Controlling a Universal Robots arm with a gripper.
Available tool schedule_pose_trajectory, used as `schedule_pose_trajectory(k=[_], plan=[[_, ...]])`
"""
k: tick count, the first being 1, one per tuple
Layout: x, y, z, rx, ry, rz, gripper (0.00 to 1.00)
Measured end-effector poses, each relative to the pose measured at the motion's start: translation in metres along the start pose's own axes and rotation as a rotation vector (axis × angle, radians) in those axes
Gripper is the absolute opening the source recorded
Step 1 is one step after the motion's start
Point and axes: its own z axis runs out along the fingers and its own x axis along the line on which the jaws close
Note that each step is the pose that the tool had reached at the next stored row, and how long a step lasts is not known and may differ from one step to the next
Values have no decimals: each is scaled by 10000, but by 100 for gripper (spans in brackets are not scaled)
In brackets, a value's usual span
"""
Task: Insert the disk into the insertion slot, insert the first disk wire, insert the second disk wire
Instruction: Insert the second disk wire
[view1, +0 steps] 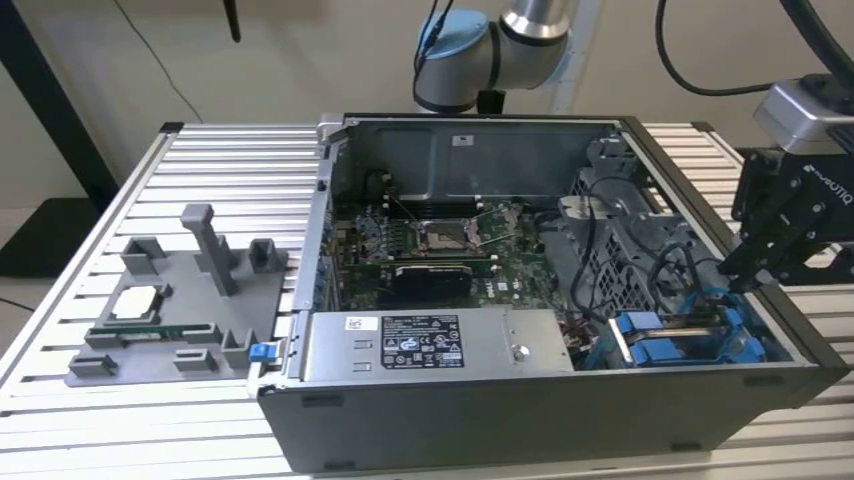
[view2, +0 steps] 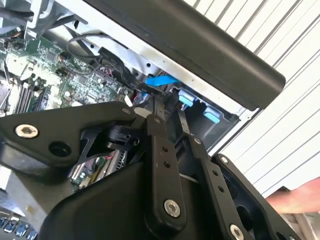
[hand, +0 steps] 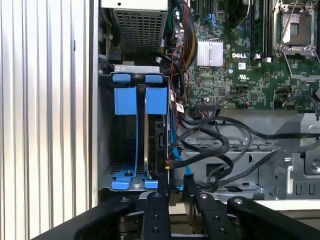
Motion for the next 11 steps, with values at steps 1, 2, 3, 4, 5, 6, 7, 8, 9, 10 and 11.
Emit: schedule_pose_trajectory(k=[1, 2, 3, 4, 5, 6, 7, 8, 9, 10, 11], plan=[[4, -2, 0, -1, -1, 1, 100], [10, -5, 2, -2, 0, 1, 100], [17, -8, 8, -3, 0, 0, 100], [23, -10, 16, -4, -5, 0, 100], [28, -12, 24, -5, -31, -1, 100], [30, -13, 28, -6, -106, -5, 100], [31, -14, 32, -8, -245, -14, 100], [33, -14, 37, -12, -386, -23, 100], [34, -14, 41, -15, -506, -30, 100], [37, -14, 46, -17, -622, -36, 100], [42, -16, 50, -19, -677, -38, 100]])
